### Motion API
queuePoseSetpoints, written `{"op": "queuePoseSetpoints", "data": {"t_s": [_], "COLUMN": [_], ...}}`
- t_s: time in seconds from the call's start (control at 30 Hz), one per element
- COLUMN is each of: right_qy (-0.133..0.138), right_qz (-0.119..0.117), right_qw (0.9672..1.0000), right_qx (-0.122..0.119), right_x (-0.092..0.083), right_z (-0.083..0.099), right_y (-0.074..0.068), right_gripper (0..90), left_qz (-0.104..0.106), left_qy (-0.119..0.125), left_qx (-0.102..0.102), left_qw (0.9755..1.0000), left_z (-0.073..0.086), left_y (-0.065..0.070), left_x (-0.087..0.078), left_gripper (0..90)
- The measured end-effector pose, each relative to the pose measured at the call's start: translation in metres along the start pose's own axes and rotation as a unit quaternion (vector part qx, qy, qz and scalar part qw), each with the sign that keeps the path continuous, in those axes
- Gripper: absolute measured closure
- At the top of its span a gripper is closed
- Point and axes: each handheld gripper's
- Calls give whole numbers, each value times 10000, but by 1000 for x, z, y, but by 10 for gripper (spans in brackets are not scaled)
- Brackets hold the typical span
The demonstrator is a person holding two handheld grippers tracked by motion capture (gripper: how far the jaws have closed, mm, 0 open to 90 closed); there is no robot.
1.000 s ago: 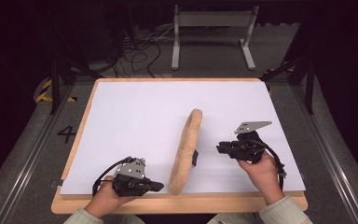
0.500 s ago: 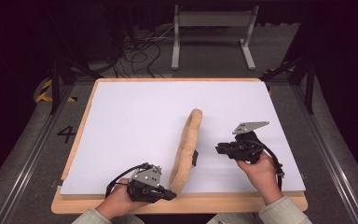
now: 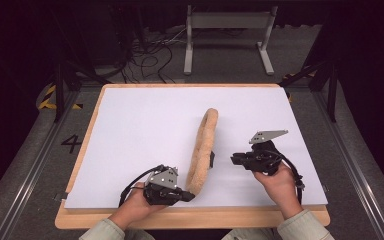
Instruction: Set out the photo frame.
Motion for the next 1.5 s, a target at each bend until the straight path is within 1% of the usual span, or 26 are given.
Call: {"op": "queuePoseSetpoints", "data": {"t_s": [0.07,0.17,0.2,0.27,0.3,0.33,0.37,0.4,0.47,0.53,0.57,0.6,0.67,0.7,0.73,0.77,0.8,0.83,0.87,1.1,1.23,1.27,1.3,1.33,1.37,1.5], "right_qy": [-9,-8,-3,27,38,72,72,82,99,86,70,69,119,137,177,223,223,244,260,365,398,401,419,443,443,528], "right_qz": [-2,-8,-8,-5,6,11,11,10,-1,-3,-3,6,29,54,62,78,78,76,92,26,-36,-49,-54,-55,-55,-96], "right_qw": [10000,10000,10000,10000,10000,10000,10000,10000,9999,10000,10000,10000,9999,9999,9998,9996,9996,9996,9995,9991,9990,9990,9989,9988,9988,9983], "right_qx": [-13,-1,7,13,29,12,12,20,15,34,29,34,25,52,83,126,126,129,156,215,203,209,216,211,211,225], "right_x": [0,0,-1,-3,-4,-5,-5,-7,-7,-5,-4,-4,-5,-6,-8,-10,-10,-11,-12,-16,-16,-16,-16,-16,-16,-18], "right_z": [0,1,1,1,1,1,1,1,1,1,1,1,0,0,0,-1,-1,0,0,-2,-5,-6,-6,-6,-6,-8], "right_y": [0,1,2,3,2,3,3,3,3,4,4,3,3,3,3,4,4,5,5,5,4,4,3,3,3,3], "right_gripper": [787,787,787,787,787,787,787,787,787,787,787,787,774,763,752,739,739,736,730,677,668,659,645,628,628,573], "left_qz": [-77,-103,-71,-149,-274,-450,-450,-685,-905,-1060,-1085,-1067,-1007,-995,-933,-933,-954,-920,-900,-780,-703,-703,-690,-643,-643,-598], "left_qy": [-17,-51,-22,22,-12,-110,-110,-254,-359,-445,-474,-526,-610,-624,-635,-635,-618,-619,-648,-725,-833,-833,-821,-774,-774,-687], "left_qx": [-29,-34,-28,-46,-42,-47,-47,-154,-305,-435,-454,-485,-420,-356,-384,-384,-323,-340,-314,-212,-141,-141,-151,-167,-167,-237], "left_qw": [10000,9999,10000,9999,9996,9989,9989,9972,9948,9924,9919,9917,9922,9924,9929,9929,9930,9933,9933,9941,9939,9939,9941,9948,9948,9956], "left_z": [-3,-4,-2,1,3,6,6,9,11,11,11,10,8,7,6,6,5,4,2,-7,-15,-15,-17,-21,-21,-28], "left_y": [0,2,4,9,11,12,12,12,8,4,3,1,1,2,2,2,1,2,3,4,4,4,4,1,1,-3], "left_x": [2,1,-3,-11,-15,-18,-18,-19,-17,-12,-9,-5,3,4,6,6,7,9,12,30,46,46,50,56,56,66], "left_gripper": [899,899,899,899,899,899,899,899,899,899,899,900,899,900,900,899,899,899,899,899,899,899,899,899,899,899]}}
Point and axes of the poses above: each handheld gripper's, and its own axes: x roughly forward along the jaws, z roughly out of its underside, y roughly to its right
